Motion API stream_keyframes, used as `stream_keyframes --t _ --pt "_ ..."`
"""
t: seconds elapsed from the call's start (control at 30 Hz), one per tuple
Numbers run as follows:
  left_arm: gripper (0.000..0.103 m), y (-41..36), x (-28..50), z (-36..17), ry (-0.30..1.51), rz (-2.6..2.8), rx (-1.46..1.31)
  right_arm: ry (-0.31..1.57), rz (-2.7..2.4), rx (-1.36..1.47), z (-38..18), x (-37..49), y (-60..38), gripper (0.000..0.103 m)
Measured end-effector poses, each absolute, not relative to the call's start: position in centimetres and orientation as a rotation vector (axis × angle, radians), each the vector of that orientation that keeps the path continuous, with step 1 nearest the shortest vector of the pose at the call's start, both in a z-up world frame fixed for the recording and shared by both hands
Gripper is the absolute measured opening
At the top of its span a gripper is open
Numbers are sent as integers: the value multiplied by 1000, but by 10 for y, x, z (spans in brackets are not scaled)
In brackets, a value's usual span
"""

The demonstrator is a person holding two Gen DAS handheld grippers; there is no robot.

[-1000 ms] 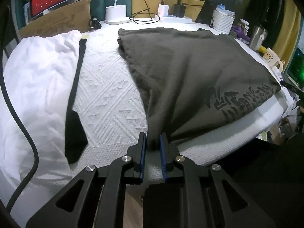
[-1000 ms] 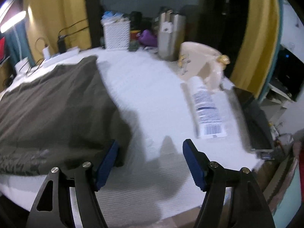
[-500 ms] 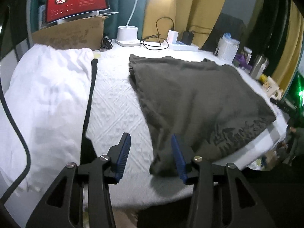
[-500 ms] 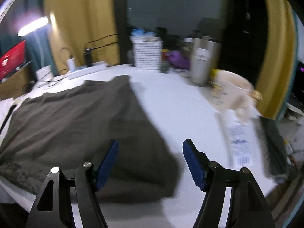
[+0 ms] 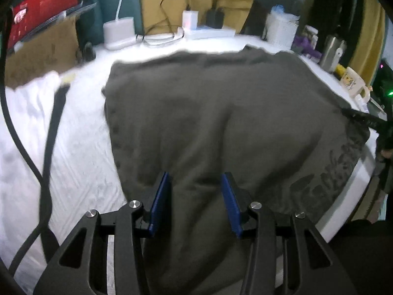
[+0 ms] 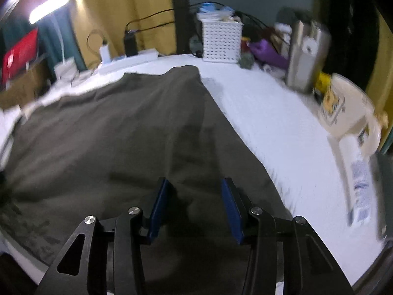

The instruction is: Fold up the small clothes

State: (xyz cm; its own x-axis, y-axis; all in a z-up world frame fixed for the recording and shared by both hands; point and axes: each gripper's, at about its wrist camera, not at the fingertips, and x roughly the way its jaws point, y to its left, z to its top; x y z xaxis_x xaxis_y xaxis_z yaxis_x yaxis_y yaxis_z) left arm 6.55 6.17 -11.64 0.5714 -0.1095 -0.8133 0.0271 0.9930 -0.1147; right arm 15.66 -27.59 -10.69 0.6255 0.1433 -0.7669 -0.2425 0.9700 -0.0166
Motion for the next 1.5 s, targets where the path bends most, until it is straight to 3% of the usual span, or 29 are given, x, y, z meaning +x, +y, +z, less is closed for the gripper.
stream_keyframes --t 0.67,1.03,1.5 --pt "44 76 161 -91 876 -37 -127 843 261 -161 -76 221 -229 47" --pt "44 92 240 -109 904 -23 -211 871 307 -153 -89 263 -200 47" --pt "46 94 285 -126 940 12 -116 922 355 -184 -118 311 -160 47"
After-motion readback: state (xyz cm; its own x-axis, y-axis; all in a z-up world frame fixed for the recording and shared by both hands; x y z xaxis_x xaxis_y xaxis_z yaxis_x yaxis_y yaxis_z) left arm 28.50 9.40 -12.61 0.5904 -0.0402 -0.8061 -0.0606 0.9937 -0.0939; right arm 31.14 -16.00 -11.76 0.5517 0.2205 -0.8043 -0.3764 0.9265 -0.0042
